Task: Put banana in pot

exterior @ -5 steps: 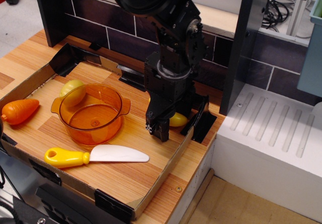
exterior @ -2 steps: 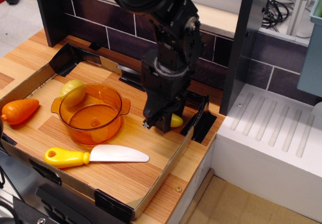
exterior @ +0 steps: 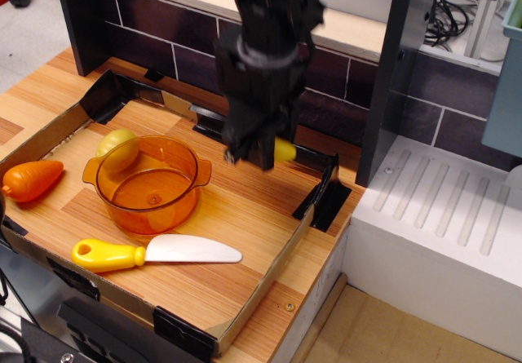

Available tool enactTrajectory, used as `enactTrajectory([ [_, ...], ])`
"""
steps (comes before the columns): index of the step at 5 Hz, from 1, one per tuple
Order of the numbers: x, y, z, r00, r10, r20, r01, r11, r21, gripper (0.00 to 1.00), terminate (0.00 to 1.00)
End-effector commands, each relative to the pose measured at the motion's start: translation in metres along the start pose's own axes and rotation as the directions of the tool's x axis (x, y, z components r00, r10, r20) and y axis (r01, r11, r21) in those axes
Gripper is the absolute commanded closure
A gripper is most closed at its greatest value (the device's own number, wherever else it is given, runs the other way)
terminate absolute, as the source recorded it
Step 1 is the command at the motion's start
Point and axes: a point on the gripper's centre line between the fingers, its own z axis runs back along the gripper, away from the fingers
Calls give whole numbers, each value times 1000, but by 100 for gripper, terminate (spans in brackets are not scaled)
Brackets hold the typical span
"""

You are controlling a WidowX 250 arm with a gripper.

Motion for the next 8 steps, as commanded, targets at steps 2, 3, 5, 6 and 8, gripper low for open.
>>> enactTrajectory([
  [2,64,45,37,998,-41,-41,41,999,-12,100,0],
  [3,77,62,18,999,-52,-15,53,998,33,100,0],
  [5,86,51,7,1000,-10,20,9,999,46,0,0],
  [6,84,50,12,1000,-12,20,11,999,33,0,0],
  [8,76,44,53,1000,-14,7,14,1000,7,0,0],
])
